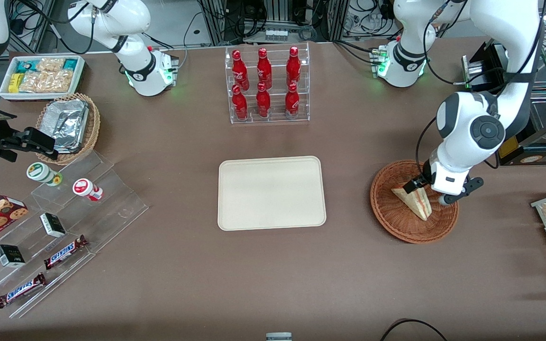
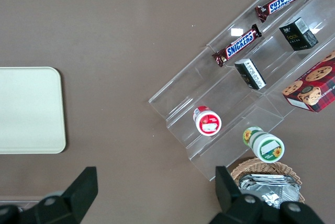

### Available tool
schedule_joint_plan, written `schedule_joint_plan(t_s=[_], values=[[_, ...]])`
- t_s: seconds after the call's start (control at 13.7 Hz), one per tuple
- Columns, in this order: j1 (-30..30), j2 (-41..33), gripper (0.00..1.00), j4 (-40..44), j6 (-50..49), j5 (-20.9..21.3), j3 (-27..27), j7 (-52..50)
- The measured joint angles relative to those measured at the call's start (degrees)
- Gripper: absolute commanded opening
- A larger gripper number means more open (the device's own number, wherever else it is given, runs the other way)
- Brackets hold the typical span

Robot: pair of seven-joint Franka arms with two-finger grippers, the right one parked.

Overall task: Place sandwich from basket to tray
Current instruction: 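Lower the left gripper into the wicker basket and grasp the sandwich, then lift the sandwich and carry it with the left gripper over the tray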

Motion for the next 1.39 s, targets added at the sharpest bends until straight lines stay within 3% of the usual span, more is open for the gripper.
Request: schedule_joint_plan(t_s=[0.44, 0.51, 0.58, 0.66, 0.73, 1.09, 1.39], values=[[0.1, 4.3, 0.99, -0.8, 5.0, 0.0, 0.4, -0.2], [0.1, 4.9, 0.79, -1.0, 5.8, 0.0, 0.5, -0.2], [0.1, 5.4, 0.45, -1.1, 6.4, 0.0, 0.6, -0.2], [0.1, 5.8, 0.25, -1.1, 6.6, 0.0, 0.6, -0.2], [0.1, 5.9, 0.18, -1.1, 6.6, 0.0, 0.6, -0.2], [0.1, 5.0, 0.18, -0.9, 5.5, 0.0, 0.6, -0.2], [0.1, 0.9, 0.19, 2.6, -2.9, 0.1, 0.5, -0.2]])
